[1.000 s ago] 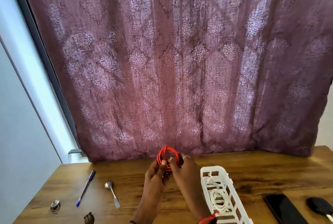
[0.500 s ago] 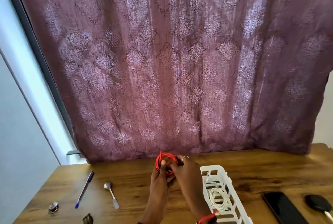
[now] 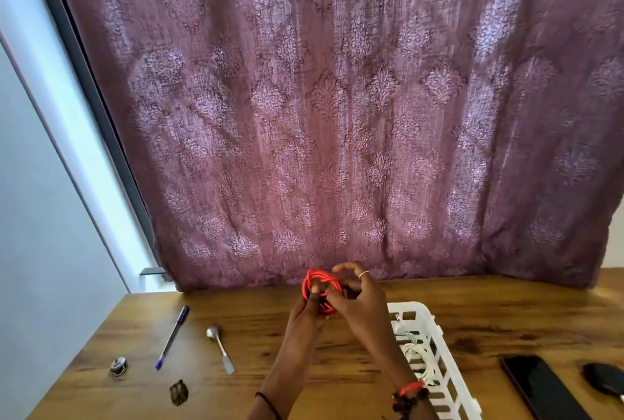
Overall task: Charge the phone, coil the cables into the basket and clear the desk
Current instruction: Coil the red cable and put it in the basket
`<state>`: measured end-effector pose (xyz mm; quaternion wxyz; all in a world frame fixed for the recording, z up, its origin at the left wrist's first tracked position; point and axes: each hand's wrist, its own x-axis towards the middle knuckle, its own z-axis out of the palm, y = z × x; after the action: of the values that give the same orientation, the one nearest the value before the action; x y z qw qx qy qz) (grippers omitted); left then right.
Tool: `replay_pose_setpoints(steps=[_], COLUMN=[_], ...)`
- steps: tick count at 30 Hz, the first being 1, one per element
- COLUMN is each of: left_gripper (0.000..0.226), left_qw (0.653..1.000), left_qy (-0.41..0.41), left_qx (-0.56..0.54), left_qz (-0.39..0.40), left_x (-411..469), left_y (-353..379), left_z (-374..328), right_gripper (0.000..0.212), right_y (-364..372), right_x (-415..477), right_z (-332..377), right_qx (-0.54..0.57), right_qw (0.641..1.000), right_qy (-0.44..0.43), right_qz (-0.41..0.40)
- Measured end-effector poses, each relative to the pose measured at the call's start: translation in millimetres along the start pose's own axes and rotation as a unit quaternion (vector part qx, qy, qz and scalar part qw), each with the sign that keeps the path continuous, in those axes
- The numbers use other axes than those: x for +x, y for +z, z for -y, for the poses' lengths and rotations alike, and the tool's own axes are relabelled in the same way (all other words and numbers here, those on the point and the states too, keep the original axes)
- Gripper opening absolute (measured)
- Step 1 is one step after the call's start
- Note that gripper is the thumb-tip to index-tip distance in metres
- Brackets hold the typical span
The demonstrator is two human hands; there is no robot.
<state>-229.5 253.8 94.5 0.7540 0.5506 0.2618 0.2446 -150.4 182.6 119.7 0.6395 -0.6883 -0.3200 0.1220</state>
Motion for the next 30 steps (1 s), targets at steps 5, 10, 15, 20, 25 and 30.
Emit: replay_pose_setpoints(steps=[5,10,15,20,25,30], left_gripper=[0.032,0.026,0.028,0.022,0.023,0.026], left_qw=[0.997,0.993,0.989,0.984,0.984,0.983], left_qy=[-0.039,-0.069,-0.092,-0.104,-0.085,-0.056], left_qx=[0.004,-0.033,-0.052,-0.074,-0.098,-0.163], left_qz=[0.060,0.093,0.104,0.123,0.123,0.066], left_x=[1,1,2,2,4,10], left_y=[-4,-3,-3,-3,-4,-8], left_z=[-2,-10,-10,-12,-4,0], right_gripper=[0.030,0.031,0.029,0.024,0.031,0.043], right_y=[-15,-24,-28,-25,-25,-29], right_x=[4,8,12,16,16,16], right_z=[1,-7,-19,-26,-24,-29], right_qx=[0.084,0.204,0.323,0.414,0.289,0.078], right_qw=[0.994,0.971,0.929,0.887,0.936,0.988], right_qy=[0.016,0.058,0.102,0.151,0.157,0.123], right_qz=[0.062,0.107,0.149,0.138,0.122,0.047])
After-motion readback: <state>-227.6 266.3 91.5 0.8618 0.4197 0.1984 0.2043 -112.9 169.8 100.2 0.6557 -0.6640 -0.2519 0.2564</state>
